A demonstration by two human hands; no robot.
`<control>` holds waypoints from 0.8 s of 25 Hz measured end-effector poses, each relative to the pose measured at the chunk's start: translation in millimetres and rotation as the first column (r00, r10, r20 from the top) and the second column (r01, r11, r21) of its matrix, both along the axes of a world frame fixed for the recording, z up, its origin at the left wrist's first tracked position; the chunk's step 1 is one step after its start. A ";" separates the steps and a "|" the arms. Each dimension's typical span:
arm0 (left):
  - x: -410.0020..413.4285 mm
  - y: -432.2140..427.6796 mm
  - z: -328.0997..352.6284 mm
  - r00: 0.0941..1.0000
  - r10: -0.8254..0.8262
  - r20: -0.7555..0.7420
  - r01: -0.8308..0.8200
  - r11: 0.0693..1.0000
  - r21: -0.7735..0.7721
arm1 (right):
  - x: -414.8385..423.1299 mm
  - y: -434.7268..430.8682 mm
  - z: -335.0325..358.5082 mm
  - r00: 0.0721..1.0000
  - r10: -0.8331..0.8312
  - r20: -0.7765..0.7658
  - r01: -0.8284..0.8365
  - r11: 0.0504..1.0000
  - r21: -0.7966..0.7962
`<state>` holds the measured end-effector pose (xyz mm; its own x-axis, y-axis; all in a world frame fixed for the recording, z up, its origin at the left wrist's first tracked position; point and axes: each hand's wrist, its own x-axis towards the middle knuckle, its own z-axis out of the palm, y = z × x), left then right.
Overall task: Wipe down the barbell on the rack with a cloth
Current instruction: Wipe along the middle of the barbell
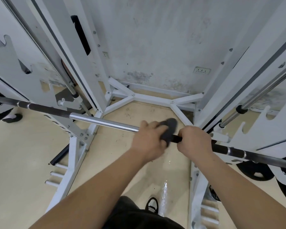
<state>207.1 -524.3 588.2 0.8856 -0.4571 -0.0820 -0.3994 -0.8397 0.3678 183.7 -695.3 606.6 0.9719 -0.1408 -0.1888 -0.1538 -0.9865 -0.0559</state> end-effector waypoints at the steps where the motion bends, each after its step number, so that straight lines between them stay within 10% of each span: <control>1: -1.0 -8.6 0.4 0.994 -0.103 -0.016 0.104 0.995 0.007 | 0.2 -1.1 0.3 1.000 -0.012 0.014 0.012 1.000 0.004; 8: -21.0 23.8 -29.9 0.954 0.136 0.268 -0.152 0.988 0.040 | -4.9 -4.1 -4.4 0.999 0.001 0.043 -0.001 1.000 0.009; 14: -6.4 7.0 -16.5 0.973 -0.107 0.203 0.102 0.994 0.038 | -4.4 -2.5 -4.1 0.997 -0.009 0.075 0.009 1.000 -0.003; 20: 28.4 56.4 21.3 0.936 0.331 0.122 -0.353 0.873 0.336 | -9.6 -1.6 -7.9 0.995 0.027 0.100 -0.026 1.000 -0.009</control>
<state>235.6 -467.9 609.5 0.9895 -0.0767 -0.1222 -0.0757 -0.9970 0.0129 174.1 -696.8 598.7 0.9892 -0.1161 -0.0897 -0.1219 -0.9906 -0.0620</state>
